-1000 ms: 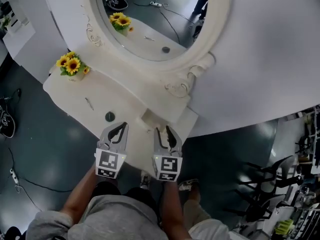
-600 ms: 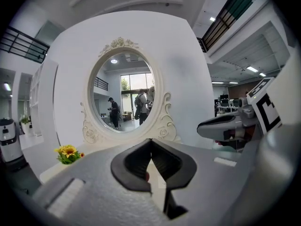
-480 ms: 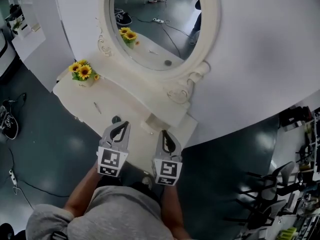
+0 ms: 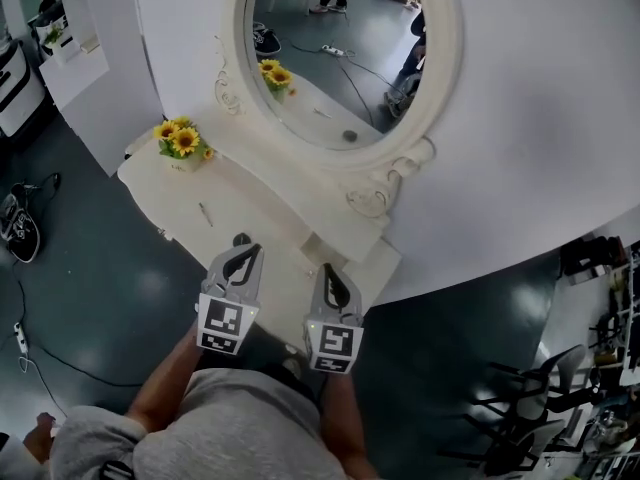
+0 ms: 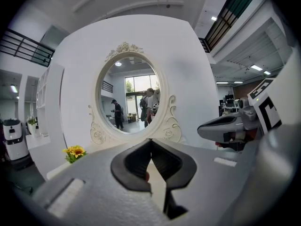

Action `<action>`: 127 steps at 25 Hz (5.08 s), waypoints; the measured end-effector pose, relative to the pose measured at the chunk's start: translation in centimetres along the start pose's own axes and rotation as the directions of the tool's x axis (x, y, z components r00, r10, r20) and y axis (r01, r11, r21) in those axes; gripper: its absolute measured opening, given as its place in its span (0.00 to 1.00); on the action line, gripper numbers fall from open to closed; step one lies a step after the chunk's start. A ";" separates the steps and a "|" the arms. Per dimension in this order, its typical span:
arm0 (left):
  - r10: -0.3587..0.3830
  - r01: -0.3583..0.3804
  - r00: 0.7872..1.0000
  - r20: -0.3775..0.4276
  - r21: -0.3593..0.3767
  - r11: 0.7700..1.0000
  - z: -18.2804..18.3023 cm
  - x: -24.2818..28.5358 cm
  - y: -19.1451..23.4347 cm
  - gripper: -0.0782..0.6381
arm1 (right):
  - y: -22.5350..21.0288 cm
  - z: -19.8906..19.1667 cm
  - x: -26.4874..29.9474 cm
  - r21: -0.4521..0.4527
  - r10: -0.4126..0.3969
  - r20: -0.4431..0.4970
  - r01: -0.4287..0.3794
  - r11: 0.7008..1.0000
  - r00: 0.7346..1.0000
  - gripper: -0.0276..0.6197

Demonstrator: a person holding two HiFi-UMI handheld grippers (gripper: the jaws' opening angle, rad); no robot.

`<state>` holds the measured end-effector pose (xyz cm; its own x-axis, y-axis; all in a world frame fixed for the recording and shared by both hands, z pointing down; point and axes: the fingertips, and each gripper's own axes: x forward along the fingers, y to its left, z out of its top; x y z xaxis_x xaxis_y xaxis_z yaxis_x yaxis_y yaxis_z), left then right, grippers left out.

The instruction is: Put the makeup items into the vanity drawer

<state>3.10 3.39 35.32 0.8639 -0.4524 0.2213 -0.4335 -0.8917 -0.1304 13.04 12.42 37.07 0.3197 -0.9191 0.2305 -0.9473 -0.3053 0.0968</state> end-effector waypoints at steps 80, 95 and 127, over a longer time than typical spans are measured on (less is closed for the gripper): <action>0.116 -0.175 0.934 -0.338 -0.150 0.973 -20.9 0.8 14.6 0.12 | 17.2 -16.4 18.4 0.038 0.299 -0.416 -0.312 0.949 0.859 0.05; 0.035 -0.061 0.972 -0.234 -0.108 0.992 -14.3 3.1 10.0 0.12 | 10.3 -11.0 14.9 0.020 0.181 -0.320 -0.185 0.983 0.930 0.05; -0.181 0.170 0.952 -0.246 -0.066 0.983 -13.6 9.2 -0.7 0.12 | -2.6 -15.7 9.9 0.080 -0.061 -0.370 0.097 0.992 0.927 0.05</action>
<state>7.88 -0.32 50.55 0.8383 -0.2732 0.4718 -0.2963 -0.9547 -0.0263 18.94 7.98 54.32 0.3612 -0.7411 0.5660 -0.9102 -0.4120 0.0414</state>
